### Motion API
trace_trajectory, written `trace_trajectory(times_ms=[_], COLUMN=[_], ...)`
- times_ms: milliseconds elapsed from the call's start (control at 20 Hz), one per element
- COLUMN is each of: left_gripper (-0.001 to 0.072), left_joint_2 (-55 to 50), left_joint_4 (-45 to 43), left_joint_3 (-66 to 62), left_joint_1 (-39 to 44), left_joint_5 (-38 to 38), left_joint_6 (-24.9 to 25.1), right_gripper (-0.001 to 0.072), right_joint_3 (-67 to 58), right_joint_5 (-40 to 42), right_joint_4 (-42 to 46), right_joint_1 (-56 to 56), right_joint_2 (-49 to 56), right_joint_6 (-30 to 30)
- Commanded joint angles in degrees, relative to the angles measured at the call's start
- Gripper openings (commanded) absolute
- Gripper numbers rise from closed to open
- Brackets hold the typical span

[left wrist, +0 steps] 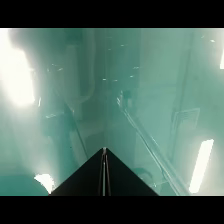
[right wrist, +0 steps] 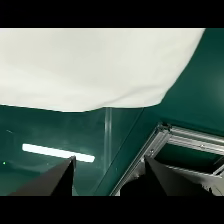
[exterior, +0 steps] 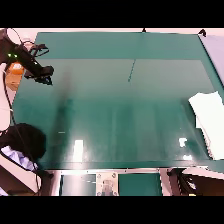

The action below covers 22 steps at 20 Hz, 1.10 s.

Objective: Fold the shirts.

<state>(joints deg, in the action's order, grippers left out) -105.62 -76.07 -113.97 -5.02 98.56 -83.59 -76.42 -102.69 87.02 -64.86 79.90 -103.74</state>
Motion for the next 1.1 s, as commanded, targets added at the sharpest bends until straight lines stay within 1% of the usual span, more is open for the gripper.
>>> trace_trajectory(times_ms=[0, 50, 100, 150, 200, 250, 300, 350, 400, 500, 550, 600, 700, 800, 900, 1000, 1050], left_gripper=[0.0024, 0.0024, 0.0024, 0.0024, 0.0024, 0.0024, 0.0023, 0.0024, 0.0023, 0.0023, 0.0024, 0.0024, 0.0023, 0.0024, 0.0024, 0.0024, 0.0024], left_joint_2=[0.0, 0.0, 0.0, 0.1, 0.3, 1.2, 2.4, 3.8, 5.5, 9.6, 12.6, 16.0, 24.8, 34.6, 43.2, 49.1, 50.9], left_joint_4=[0.3, 0.3, 0.3, 0.5, 1.0, 1.9, 3.0, 3.0, 3.0, 3.0, 3.0, 3.0, 3.0, 3.2, 5.0, 6.2, 6.1], left_joint_3=[0.0, 0.0, -0.1, -0.1, -0.1, 0.0, 0.0, 0.0, 0.0, 2.4, 5.9, 10.6, 24.5, 40.3, 53.4, 61.2, 63.1], left_joint_1=[0.0, 0.0, 0.0, 0.0, 0.0, 0.0, 0.1, 0.5, 1.2, 3.2, 4.6, 5.9, 9.2, 12.0, 13.3, 13.3, 13.3], left_joint_5=[-0.7, -0.7, -0.7, -0.5, -0.4, -0.3, -0.9, -1.4, -1.4, -1.7, -2.4, -3.7, -7.5, -12.5, -15.6, -15.8, -15.9], left_joint_6=[0.1, 0.4, 1.1, 1.1, 1.0, 0.3, -0.3, -0.5, -0.8, -1.5, -1.5, -1.5, -1.5, -2.8, -3.6, -4.1, -4.3], right_gripper=[0.0482, 0.0461, 0.0360, 0.0226, 0.0164, 0.0128, 0.0121, 0.0064, 0.0021, 0.0020, 0.0020, 0.0020, 0.0019, 0.0020, 0.0020, 0.0020, 0.0021], right_joint_3=[4.2, 3.0, 1.3, -1.1, -3.5, -6.0, -7.8, -8.0, -7.1, -2.2, 1.5, 5.9, 17.5, 29.9, 39.7, 44.7, 45.7], right_joint_5=[-0.7, -0.2, 0.9, 2.4, 3.9, 5.8, 9.0, 13.5, 18.0, 25.0, 26.2, 26.6, 28.4, 30.4, 33.5, 36.0, 36.8], right_joint_4=[2.2, -0.8, -4.5, -9.1, -13.4, -16.9, -19.2, -20.5, -21.0, -21.5, -21.5, -21.5, -21.5, -21.5, -22.3, -25.0, -25.6], right_joint_1=[0.1, 0.5, 1.1, 2.0, 3.3, 5.1, 7.7, 10.6, 13.9, 21.5, 25.4, 28.9, 35.6, 42.4, 48.5, 52.6, 54.4], right_joint_2=[0.8, 0.8, 0.8, 0.8, 0.8, 0.6, -0.2, -2.0, -4.1, -8.9, -11.4, -13.9, -20.1, -26.4, -31.5, -34.1, -34.6], right_joint_6=[-3.1, -3.1, -2.6, -1.3, 0.8, 3.1, 5.4, 7.5, 8.6, 12.3, 14.5, 15.6, 17.2, 17.4, 16.9, 16.8, 16.8])
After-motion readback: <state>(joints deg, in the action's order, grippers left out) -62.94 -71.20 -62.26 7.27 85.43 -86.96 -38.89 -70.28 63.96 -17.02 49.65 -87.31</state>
